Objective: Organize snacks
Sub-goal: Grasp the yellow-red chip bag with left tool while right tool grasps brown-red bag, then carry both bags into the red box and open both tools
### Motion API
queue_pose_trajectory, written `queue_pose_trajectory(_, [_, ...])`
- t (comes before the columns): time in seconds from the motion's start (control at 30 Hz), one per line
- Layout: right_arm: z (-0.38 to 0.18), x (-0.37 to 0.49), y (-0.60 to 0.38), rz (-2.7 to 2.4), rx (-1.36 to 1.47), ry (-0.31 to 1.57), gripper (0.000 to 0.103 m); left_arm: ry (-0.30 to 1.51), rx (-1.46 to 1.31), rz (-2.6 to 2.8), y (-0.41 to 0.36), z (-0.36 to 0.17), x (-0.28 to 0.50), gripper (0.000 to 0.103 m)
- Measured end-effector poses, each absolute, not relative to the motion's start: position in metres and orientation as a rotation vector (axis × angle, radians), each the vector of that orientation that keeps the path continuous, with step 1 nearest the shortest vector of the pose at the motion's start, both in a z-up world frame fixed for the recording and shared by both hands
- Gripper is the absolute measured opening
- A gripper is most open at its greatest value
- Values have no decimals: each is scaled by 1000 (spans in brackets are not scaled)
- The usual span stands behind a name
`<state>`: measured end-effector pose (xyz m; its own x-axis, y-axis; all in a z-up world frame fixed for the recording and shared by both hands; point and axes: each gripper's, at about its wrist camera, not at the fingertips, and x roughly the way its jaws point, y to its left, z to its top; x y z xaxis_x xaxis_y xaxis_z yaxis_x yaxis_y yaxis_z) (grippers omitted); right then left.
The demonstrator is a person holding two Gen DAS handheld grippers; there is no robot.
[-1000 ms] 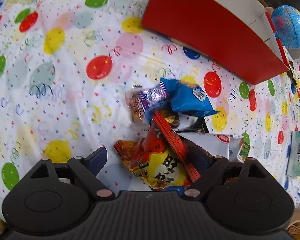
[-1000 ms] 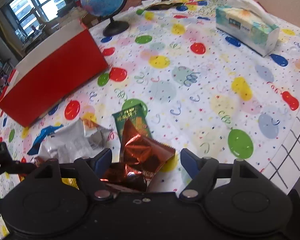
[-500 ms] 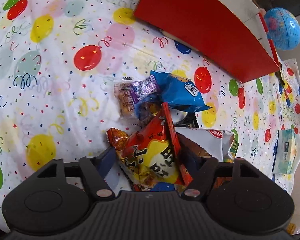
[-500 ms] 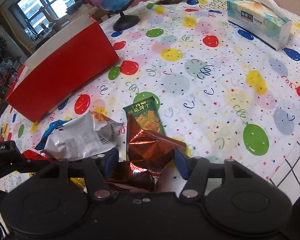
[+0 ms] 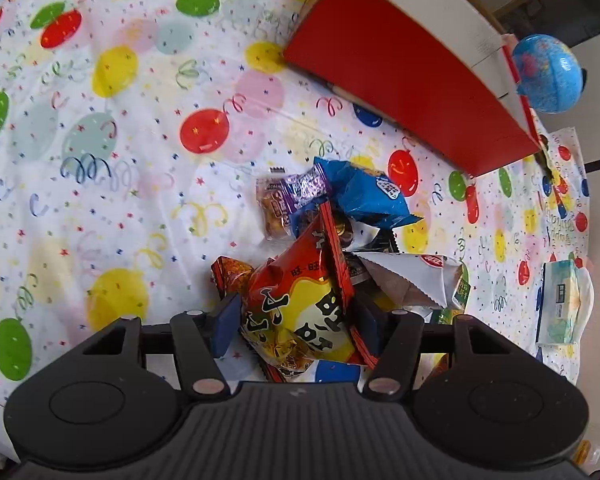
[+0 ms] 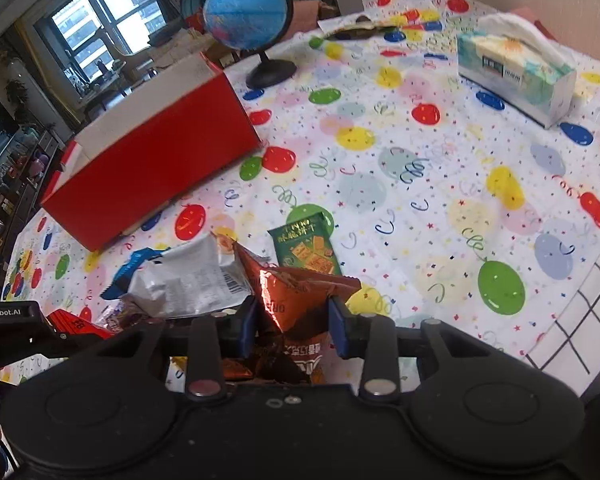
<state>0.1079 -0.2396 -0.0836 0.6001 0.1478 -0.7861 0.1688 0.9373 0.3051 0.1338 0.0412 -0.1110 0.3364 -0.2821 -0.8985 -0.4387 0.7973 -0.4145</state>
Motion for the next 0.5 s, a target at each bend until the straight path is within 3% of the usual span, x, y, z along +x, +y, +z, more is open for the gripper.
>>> queue_pose_trajectory(0.5, [-10, 86, -199, 96, 251, 760, 35, 1007, -479, 28, 47, -21, 102, 60])
